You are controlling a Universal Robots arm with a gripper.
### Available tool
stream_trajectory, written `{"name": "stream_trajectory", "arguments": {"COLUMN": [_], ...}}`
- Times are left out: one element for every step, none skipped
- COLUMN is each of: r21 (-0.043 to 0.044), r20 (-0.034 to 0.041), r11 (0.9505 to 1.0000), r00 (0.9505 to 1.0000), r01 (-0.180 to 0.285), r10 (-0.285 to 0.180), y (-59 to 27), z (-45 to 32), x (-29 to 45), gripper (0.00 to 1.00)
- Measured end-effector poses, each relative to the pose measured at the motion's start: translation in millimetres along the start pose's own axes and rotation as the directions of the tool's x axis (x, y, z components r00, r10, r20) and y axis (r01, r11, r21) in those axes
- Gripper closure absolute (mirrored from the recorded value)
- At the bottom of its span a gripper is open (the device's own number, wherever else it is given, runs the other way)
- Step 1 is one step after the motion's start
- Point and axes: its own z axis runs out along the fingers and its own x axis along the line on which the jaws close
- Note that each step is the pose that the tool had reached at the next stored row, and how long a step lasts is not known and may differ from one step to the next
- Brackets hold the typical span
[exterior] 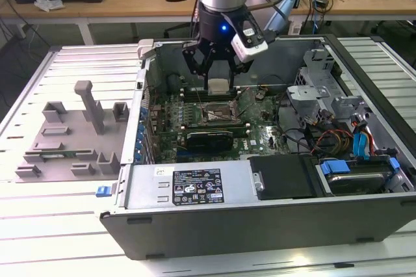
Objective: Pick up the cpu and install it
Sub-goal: 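Pick up the cpu and move it towards the insertion slot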
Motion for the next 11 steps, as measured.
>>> {"name": "stream_trajectory", "arguments": {"r21": [0.0002, 0.0002, 0.0003, 0.0001, 0.0002, 0.0001, 0.0001, 0.0002, 0.0003, 0.0002, 0.0002], "r20": [-0.0002, -0.0002, -0.0002, -0.0001, -0.0001, -0.0001, -0.0001, -0.0002, -0.0002, -0.0002, -0.0002], "r11": [1.0000, 1.0000, 1.0000, 1.0000, 1.0000, 1.0000, 1.0000, 1.0000, 1.0000, 1.0000, 1.0000], "r00": [1.0000, 1.0000, 1.0000, 1.0000, 1.0000, 1.0000, 1.0000, 1.0000, 1.0000, 1.0000, 1.0000], "r01": [0.000, 0.000, 0.000, 0.000, 0.000, 0.000, 0.000, 0.000, 0.000, 0.000, 0.000], "r10": [0.000, 0.000, 0.000, 0.000, 0.000, 0.000, 0.000, 0.000, 0.000, 0.000, 0.000], "y": [1.0, 1.9, 2.7, 4.4, 5.8, 6.8, 7.3, 7.9, 8.3, 8.8, 9.3], "z": [3.2, 5.3, 6.8, 10.1, 12.7, 14.6, 15.8, 17.7, 19.3, 21.1, 23.1], "x": [0.0, 0.0, 0.0, 0.0, 0.0, 0.0, 0.1, 0.1, 0.1, 0.1, 0.1], "gripper": [0.45, 0.45, 0.45, 0.45, 0.45, 0.45, 0.45, 0.45, 0.45, 0.45, 0.45]}}
